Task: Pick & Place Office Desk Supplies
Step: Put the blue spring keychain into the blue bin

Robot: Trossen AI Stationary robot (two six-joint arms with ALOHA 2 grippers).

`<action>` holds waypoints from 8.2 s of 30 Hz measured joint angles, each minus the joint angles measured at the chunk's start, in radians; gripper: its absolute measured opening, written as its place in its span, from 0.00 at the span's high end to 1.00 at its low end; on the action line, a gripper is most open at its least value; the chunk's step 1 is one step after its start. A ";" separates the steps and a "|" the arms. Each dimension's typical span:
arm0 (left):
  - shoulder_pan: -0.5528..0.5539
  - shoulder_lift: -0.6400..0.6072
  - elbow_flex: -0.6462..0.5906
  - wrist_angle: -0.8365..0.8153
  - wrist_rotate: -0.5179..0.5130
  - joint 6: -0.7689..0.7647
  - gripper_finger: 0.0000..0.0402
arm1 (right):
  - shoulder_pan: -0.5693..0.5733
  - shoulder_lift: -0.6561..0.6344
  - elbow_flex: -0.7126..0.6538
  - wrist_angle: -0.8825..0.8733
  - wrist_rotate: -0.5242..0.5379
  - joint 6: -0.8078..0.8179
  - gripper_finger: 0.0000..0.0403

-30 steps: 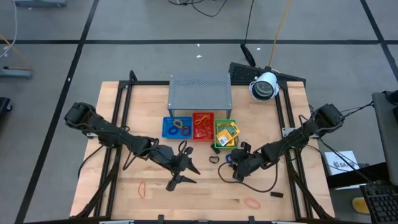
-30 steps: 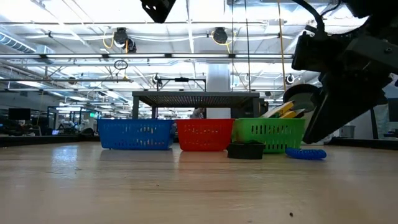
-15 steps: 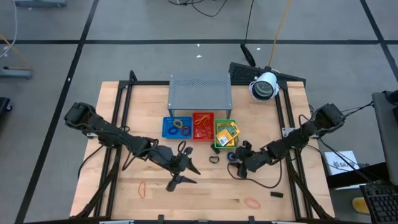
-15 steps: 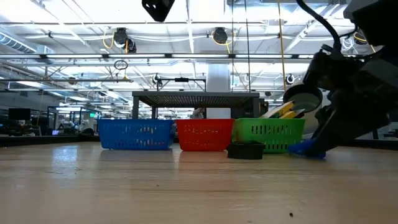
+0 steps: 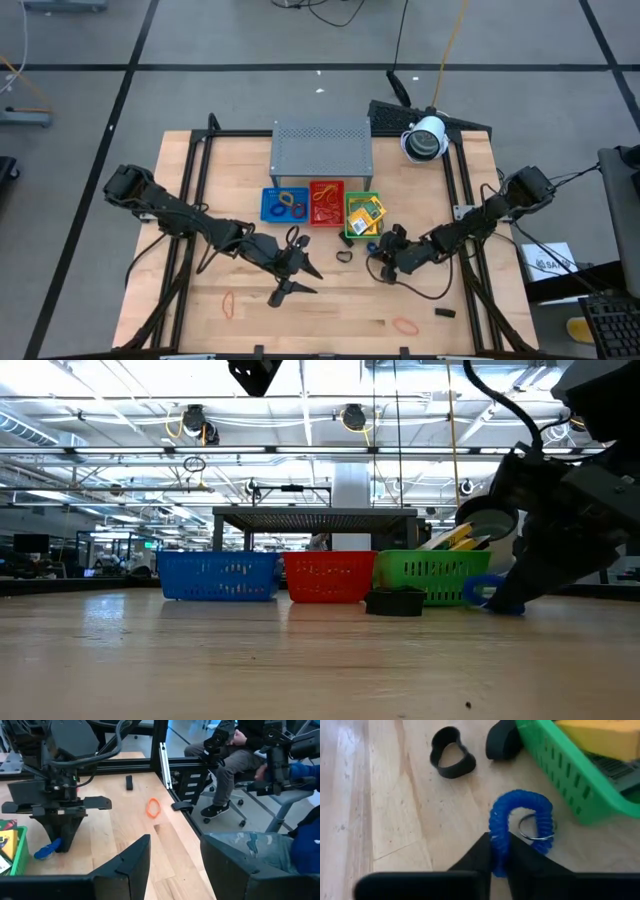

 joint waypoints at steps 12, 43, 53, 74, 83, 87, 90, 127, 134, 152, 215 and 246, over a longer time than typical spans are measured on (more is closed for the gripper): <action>0.001 0.000 0.000 -0.001 0.000 0.003 0.55 | 0.018 -0.008 0.002 0.631 -0.073 -0.225 0.98; 0.094 0.000 0.000 0.137 -0.223 0.050 0.55 | -0.084 -0.148 0.064 0.758 -0.194 -0.413 0.98; 0.093 0.075 0.000 0.243 -0.221 0.053 0.55 | -0.090 -0.148 0.065 0.784 -0.163 -0.413 0.98; 0.140 0.098 0.001 0.353 -0.227 0.068 0.55 | -0.089 -0.148 0.065 0.789 -0.164 -0.415 0.98; 0.145 0.113 0.001 0.359 -0.226 0.052 0.55 | -0.090 -0.148 0.065 0.790 -0.164 -0.420 0.98; 0.145 0.137 0.002 0.360 -0.225 0.051 0.55 | -0.090 -0.148 0.065 0.790 -0.163 -0.420 0.98; 0.148 0.140 0.002 0.381 -0.225 0.050 0.55 | -0.090 -0.148 0.065 0.790 -0.163 -0.420 0.98; 0.144 0.140 0.003 0.395 -0.152 0.045 0.55 | -0.091 -0.148 0.066 0.817 -0.108 -0.442 0.98; 0.144 0.140 0.003 0.402 -0.156 0.046 0.55 | -0.104 -0.141 0.067 0.813 -0.113 -0.401 0.98; 0.138 0.141 0.004 0.372 -0.155 0.050 0.55 | -0.129 -0.006 0.242 0.757 -0.226 -0.439 0.98; 0.138 0.140 0.003 0.314 -0.240 0.083 0.82 | -0.101 -0.042 0.240 0.575 -0.050 -0.492 0.98; 0.117 -0.125 0.002 -0.171 -0.577 0.194 0.95 | -0.101 -0.042 0.241 0.481 -0.088 -0.411 0.47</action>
